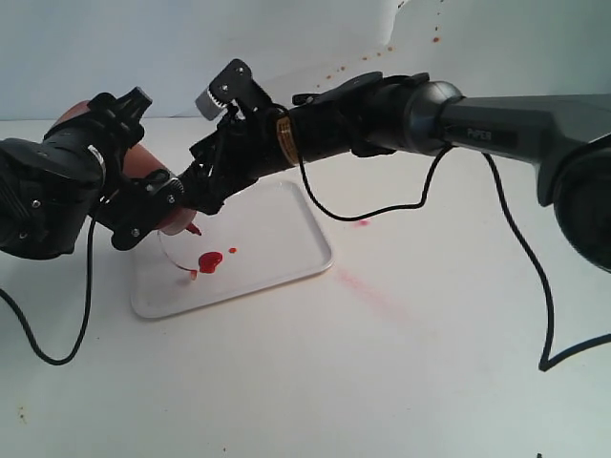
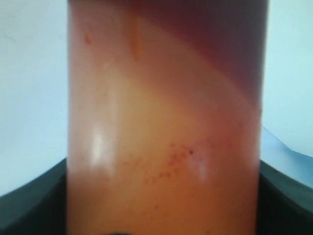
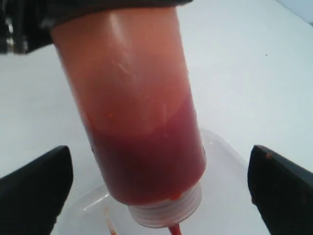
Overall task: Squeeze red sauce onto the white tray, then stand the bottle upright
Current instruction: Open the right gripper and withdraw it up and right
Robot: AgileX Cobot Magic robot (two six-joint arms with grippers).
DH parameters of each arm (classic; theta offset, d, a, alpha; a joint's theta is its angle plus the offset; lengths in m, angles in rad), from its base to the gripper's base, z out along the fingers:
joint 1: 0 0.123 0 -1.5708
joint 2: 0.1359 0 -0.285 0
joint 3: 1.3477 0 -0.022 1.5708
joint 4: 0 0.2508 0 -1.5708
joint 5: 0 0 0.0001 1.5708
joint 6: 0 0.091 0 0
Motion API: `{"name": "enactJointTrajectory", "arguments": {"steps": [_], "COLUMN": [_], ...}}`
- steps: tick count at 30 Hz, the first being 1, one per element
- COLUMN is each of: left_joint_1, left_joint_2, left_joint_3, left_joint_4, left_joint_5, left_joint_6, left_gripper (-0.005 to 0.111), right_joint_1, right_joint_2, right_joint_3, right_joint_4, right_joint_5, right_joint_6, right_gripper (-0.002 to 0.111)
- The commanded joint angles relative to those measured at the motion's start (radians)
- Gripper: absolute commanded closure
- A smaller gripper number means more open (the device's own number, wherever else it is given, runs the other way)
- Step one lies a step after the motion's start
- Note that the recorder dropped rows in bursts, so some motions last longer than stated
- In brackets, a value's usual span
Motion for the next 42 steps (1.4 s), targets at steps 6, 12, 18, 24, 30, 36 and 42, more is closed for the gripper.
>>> {"name": "enactJointTrajectory", "arguments": {"steps": [6, 12, 18, 24, 30, 36, 42], "left_joint_1": [-0.003, -0.003, -0.003, -0.003, -0.003, -0.003, -0.003], "left_joint_2": [-0.009, -0.009, -0.009, -0.009, -0.009, -0.009, -0.009], "left_joint_3": [-0.005, -0.005, -0.005, -0.005, -0.005, -0.005, -0.005], "left_joint_4": [0.015, 0.015, 0.015, 0.015, 0.015, 0.015, 0.015], "left_joint_5": [0.014, 0.014, 0.018, 0.062, 0.065, 0.07, 0.07], "left_joint_6": [-0.011, -0.011, -0.011, -0.011, -0.011, -0.011, -0.011], "left_gripper": [0.107, 0.107, 0.107, 0.107, 0.107, 0.107, 0.107], "right_joint_1": [-0.126, -0.172, -0.207, -0.207, -0.203, -0.203, -0.203], "right_joint_2": [-0.019, -0.019, -0.042, -0.141, -0.325, -0.558, -0.796], "right_joint_3": [-0.007, -0.007, 0.011, 0.092, 0.25, 0.514, 0.786], "right_joint_4": [0.026, 0.026, 0.026, 0.026, 0.026, 0.026, 0.026], "right_joint_5": [-0.349, -0.439, -0.439, -0.428, -0.177, 0.106, 0.388], "right_joint_6": [0.087, 0.136, 0.183, 0.159, 0.111, 0.024, -0.005], "right_gripper": [0.064, 0.108, 0.108, 0.108, 0.108, 0.108, 0.108]}}
